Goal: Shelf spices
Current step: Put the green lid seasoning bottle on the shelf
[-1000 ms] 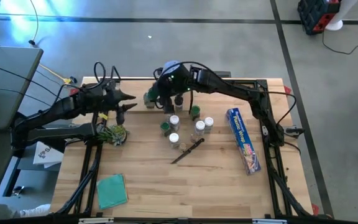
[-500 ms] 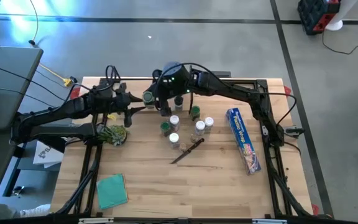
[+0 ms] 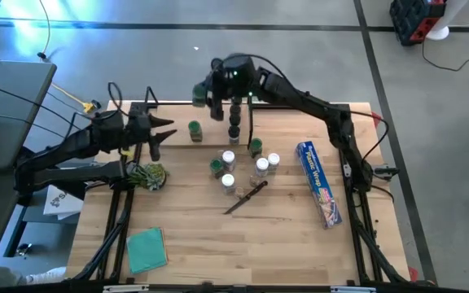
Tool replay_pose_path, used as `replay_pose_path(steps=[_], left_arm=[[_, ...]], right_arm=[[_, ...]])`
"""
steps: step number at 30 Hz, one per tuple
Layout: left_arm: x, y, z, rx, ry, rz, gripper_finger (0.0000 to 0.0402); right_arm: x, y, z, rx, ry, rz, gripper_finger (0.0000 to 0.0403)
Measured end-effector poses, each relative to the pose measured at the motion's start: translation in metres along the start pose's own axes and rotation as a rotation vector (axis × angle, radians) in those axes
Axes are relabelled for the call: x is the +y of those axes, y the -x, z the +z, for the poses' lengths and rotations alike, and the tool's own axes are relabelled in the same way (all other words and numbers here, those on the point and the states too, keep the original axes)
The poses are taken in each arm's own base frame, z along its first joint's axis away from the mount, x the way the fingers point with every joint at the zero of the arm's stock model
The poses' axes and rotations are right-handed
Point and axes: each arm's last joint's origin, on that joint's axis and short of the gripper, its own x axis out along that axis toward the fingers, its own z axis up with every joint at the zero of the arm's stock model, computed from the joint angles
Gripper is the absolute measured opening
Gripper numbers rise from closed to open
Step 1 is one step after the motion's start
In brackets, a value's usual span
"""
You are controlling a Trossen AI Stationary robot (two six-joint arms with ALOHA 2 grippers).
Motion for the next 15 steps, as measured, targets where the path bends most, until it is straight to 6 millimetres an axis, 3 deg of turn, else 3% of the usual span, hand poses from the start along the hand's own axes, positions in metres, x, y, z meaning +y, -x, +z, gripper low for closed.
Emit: replay_pose_path(steps=[10, 15], left_arm=[[0.001, 0.001, 0.0, 0.006, 0.003, 0.034, 0.014], [0.001, 0.001, 0.0, 0.008, 0.003, 0.033, 0.014]], right_arm=[[-0.033, -0.064, -0.083, 0.057, -0.153, -0.016, 0.0189], [-0.036, -0.079, -0.107, 0.074, -0.219, 0.023, 0.0189]])
